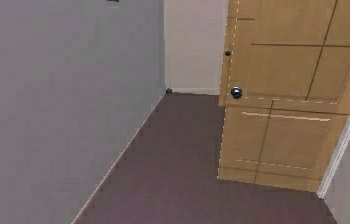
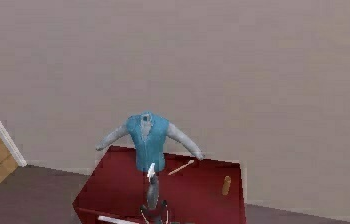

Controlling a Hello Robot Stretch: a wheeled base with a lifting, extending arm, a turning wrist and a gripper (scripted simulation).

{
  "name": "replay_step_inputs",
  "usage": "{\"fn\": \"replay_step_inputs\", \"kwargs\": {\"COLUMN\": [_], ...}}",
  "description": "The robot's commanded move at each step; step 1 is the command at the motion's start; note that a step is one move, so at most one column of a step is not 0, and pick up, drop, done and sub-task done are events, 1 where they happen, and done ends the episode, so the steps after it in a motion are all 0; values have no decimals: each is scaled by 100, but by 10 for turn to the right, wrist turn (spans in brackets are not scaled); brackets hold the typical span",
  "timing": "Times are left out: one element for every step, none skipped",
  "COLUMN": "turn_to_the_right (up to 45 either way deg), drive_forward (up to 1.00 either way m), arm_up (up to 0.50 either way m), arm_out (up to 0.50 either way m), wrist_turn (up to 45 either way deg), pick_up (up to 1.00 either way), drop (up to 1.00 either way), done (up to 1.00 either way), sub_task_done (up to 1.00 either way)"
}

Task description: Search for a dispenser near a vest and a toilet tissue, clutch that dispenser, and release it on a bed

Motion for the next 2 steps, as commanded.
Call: {"fn": "replay_step_inputs", "kwargs": {"turn_to_the_right": [0, 0], "drive_forward": [0, 0], "arm_up": [50, 4], "arm_out": [0, 0], "wrist_turn": [0, 0], "pick_up": [0, 0], "drop": [0, 0], "done": [0, 0], "sub_task_done": [0, 0]}}
